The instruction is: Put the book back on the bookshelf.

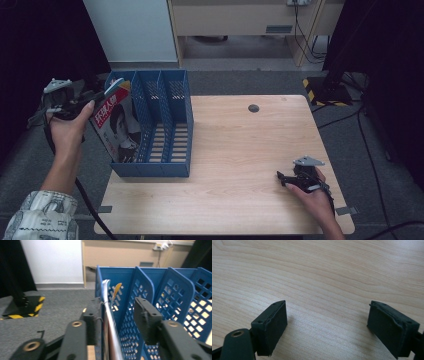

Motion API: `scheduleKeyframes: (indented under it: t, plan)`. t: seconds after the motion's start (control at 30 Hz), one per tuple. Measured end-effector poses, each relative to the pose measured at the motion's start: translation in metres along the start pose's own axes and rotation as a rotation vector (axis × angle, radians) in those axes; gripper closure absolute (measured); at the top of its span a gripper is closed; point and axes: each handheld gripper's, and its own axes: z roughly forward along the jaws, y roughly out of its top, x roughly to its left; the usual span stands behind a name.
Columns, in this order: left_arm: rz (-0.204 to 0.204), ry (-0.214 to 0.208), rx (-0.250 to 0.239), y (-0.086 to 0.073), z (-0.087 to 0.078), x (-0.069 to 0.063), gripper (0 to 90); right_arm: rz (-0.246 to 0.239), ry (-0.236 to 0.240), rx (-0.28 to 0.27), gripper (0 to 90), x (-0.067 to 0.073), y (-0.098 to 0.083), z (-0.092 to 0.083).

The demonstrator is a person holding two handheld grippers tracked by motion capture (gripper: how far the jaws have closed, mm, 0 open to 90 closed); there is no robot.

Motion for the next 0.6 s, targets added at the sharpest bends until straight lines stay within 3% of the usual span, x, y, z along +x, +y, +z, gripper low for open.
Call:
scheduleKeyframes:
  t: [0.2, 0.47, 0.6]
  plan:
    - [0.013, -0.002, 0.054, 0.008, 0.011, -0.001, 51.8, -0.001, 0.000, -0.001, 16.2, 0.000, 0.000, 0.000]
    - [0.047, 0.044, 0.151, 0.005, 0.024, 0.001, 54.9, -0.001, 0.000, -0.002, 16.2, 0.000, 0.000, 0.000]
    - [0.040, 0.051, 0.166, 0.004, 0.026, 0.002, 57.7, -0.001, 0.000, -0.002, 16.2, 0.000, 0.000, 0.000]
